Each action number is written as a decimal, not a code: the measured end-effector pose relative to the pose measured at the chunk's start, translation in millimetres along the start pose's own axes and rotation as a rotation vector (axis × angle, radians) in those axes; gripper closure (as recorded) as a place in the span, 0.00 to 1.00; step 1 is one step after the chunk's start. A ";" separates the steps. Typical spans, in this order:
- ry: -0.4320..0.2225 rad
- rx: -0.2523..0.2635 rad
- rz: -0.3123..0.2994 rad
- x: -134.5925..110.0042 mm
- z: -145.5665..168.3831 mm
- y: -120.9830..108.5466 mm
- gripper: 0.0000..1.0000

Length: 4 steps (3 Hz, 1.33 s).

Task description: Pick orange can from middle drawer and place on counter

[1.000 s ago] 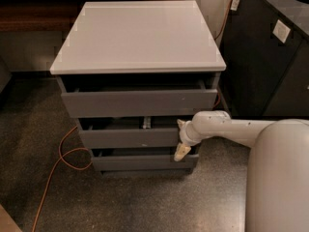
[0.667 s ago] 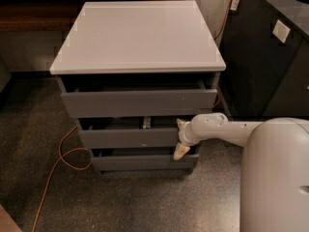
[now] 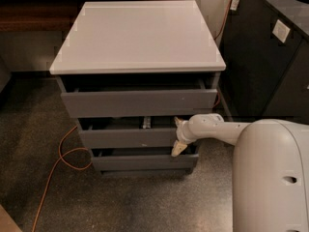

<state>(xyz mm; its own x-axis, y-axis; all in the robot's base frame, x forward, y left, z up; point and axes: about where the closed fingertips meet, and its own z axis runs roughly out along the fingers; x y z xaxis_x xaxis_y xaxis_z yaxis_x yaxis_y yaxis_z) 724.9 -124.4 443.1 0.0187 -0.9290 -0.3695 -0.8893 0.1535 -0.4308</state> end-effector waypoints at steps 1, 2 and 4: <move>0.008 -0.017 0.023 4.7 11.7 -8.7 0.16; 0.006 -0.052 0.065 10.4 15.3 -11.9 0.40; -0.030 -0.136 0.132 9.5 -2.2 5.0 0.87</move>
Offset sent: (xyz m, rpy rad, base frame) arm 0.0227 -0.0163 -0.0107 0.0534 0.1399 -0.0705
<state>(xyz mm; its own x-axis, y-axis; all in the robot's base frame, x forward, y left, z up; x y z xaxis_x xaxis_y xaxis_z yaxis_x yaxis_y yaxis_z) 719.7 -133.1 439.2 -0.0906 -0.8929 -0.4410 -0.9385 0.2247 -0.2623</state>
